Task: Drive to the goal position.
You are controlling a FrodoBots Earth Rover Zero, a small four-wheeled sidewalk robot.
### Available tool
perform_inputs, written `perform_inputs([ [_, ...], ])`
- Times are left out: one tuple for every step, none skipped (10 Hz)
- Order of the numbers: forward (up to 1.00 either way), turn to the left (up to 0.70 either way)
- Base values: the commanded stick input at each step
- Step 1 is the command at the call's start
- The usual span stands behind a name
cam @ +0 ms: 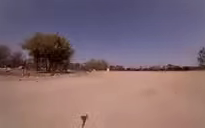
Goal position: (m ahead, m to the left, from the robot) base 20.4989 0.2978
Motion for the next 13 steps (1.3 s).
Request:
perform_inputs([
  [1.00, -0.34],
  [1.00, -0.34],
  [1.00, -0.20],
  [1.00, -0.03],
  [1.00, 0.00],
  [1.00, 0.00],
  [1.00, 0.00],
  [1.00, 0.00],
  [1.00, 0.00],
  [1.00, 0.00],
  [1.00, 0.00],
  [1.00, 0.00],
  [1.00, 0.00],
])
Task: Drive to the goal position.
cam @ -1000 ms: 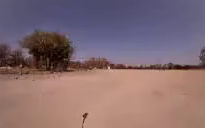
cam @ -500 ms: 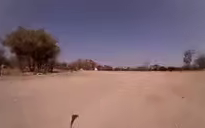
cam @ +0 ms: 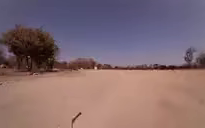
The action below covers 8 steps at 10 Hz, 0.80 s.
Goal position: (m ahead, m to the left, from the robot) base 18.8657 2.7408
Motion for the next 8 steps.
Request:
perform_inputs([
  [1.00, 0.00],
  [1.00, 0.00],
  [1.00, 0.00],
  [1.00, 0.00],
  [1.00, 0.00],
  [1.00, 0.00],
  [1.00, 0.00],
  [1.00, 0.00],
])
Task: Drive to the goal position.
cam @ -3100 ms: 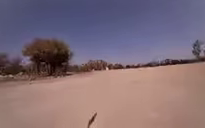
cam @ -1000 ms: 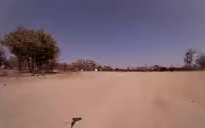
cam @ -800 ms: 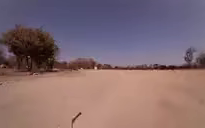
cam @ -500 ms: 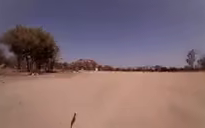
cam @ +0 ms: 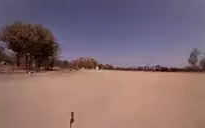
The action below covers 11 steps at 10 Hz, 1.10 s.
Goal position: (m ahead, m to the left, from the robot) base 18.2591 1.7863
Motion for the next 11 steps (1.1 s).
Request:
perform_inputs([
  [1.00, 0.00],
  [1.00, 0.00],
  [1.00, 0.00],
  [1.00, 0.00],
  [1.00, 0.00],
  [1.00, 0.00],
  [1.00, 0.00],
  [1.00, 0.00],
  [1.00, 0.00],
  [1.00, 0.00],
  [1.00, 0.00],
])
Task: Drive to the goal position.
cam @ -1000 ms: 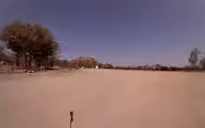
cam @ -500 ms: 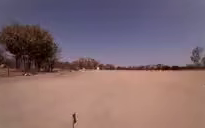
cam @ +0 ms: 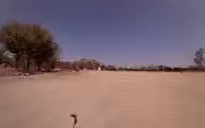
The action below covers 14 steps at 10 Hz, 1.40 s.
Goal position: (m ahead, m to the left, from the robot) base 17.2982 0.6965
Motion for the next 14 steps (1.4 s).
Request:
perform_inputs([
  [1.00, 0.00],
  [1.00, 0.00],
  [1.00, 0.00],
  [1.00, 0.00],
  [1.00, 0.00],
  [1.00, 0.00],
  [1.00, 0.00],
  [1.00, 0.00],
  [1.00, 0.00],
  [1.00, 0.00],
  [1.00, 0.00],
  [1.00, 0.00],
  [1.00, 0.00],
  [1.00, 0.00],
])
